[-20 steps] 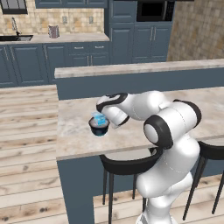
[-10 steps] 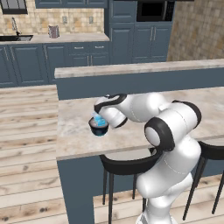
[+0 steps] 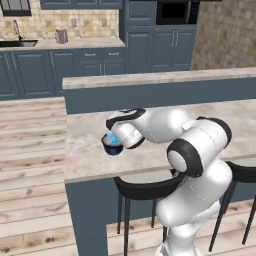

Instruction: Stack the yogurt containers by placing the smaller containers on top of the larger containers.

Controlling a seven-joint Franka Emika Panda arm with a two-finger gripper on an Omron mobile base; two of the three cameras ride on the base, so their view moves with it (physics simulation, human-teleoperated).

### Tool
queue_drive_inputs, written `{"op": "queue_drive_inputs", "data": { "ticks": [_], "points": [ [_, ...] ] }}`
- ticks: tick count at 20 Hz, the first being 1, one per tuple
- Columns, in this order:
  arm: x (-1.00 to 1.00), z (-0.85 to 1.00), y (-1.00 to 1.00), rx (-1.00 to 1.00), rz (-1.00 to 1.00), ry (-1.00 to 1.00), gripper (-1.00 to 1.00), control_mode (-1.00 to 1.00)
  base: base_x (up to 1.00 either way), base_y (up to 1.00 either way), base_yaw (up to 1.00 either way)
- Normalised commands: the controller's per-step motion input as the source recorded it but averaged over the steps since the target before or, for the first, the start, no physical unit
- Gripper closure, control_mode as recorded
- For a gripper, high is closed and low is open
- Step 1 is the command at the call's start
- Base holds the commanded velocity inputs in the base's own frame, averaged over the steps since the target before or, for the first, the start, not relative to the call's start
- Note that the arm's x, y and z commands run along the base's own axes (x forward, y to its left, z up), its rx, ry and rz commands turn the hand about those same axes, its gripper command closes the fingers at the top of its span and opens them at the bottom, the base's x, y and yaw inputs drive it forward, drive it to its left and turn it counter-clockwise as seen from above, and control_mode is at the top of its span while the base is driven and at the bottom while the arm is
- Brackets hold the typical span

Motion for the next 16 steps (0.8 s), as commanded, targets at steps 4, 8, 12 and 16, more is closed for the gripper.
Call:
{"op": "queue_drive_inputs", "data": {
  "ticks": [4, 8, 12, 16],
  "points": [
    [-0.15, 0.10, -0.15, 0.00, -0.09, -0.02, -1.00, -1.00, 0.00, 0.00, 0.00],
    [-0.10, 0.18, -0.18, -0.01, -0.08, -0.01, -1.00, -1.00, 0.00, 0.00, 0.00],
    [-0.12, 0.23, -0.20, 0.00, -0.07, 0.00, -1.00, -1.00, 0.00, 0.00, 0.00],
    [-0.09, 0.31, -0.18, 0.00, -0.04, 0.00, -1.00, -1.00, 0.00, 0.00, 0.00]
  ]
}}
